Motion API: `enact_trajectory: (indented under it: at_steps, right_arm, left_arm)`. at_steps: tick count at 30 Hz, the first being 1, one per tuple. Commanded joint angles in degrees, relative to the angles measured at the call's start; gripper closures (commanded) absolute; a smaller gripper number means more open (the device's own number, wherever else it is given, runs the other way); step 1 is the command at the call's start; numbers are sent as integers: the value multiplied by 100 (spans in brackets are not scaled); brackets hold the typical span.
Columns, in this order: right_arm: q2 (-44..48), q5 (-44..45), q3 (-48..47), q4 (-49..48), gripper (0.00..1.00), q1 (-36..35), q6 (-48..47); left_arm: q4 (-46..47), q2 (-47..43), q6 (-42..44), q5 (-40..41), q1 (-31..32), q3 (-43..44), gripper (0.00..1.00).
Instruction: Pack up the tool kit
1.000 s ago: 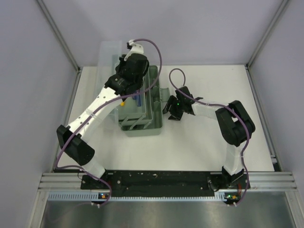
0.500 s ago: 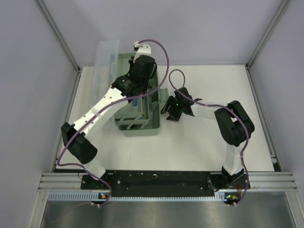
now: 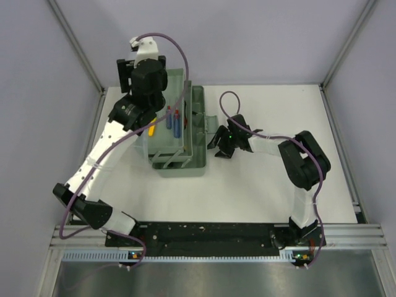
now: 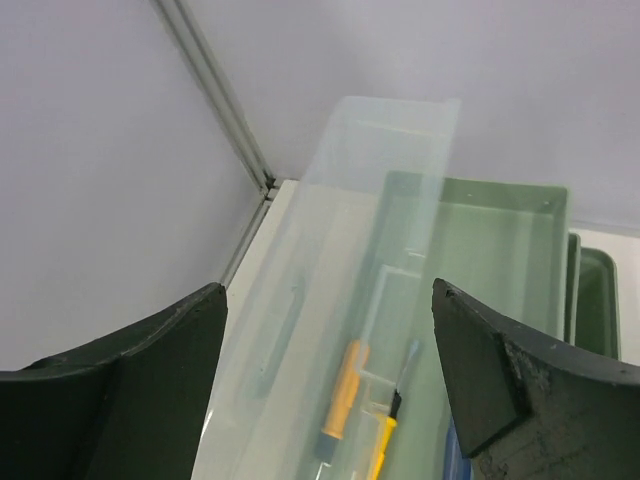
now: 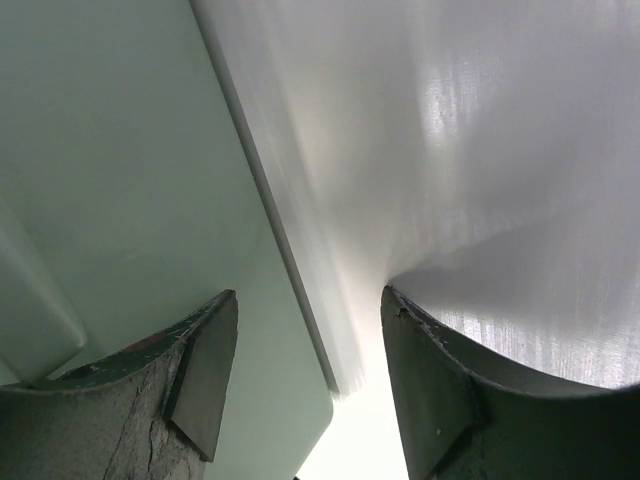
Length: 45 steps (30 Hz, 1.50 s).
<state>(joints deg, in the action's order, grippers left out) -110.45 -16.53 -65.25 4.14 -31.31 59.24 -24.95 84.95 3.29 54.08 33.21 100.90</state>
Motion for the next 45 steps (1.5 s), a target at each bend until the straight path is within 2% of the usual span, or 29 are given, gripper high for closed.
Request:
enact_trajectory:
  at_steps: [1,4,8,11,16,21,29,32,45]
  right_arm:
    - [-327,-183,65,-63,39,-86,35]
    - [-345,-201,100,-63,39,-68,8]
    - [-336,-219,118,-63,39,-16,-18]
    - [-328,-227,145,-54,39,2,-36]
    - [-328,-254,188,-63,39,28,-53]
    - [-293,-298,154,-45,39,55,-220]
    - [-213,-315,145,-54,37,64,-405]
    - [-240,-324,118,-54,37,81,-405]
    - [67,-105,452,-19,37,292,-466]
  left_arm:
    - [-861,-136,-1117,-1125,-840,307,13]
    - [-1090,-382,-1995,-2232,-1622,106,13]
    - [-1187,-593,-2604,-3455,-2590,-228,13]
    - [-1179,-698,-2877,-3948,-3073,-421,14]
    - [-1073,-673,-3185,-4993,-3505,-721,14]
    - [-828,-593,-3247,-6215,-3541,-1028,16]
    - [-230,-497,-3405,-7744,-3532,-1398,17]
    - [-221,-216,-3493,-8404,-3532,-1363,21]
    - [-71,-83,-3397,-8872,-3453,-1697,23]
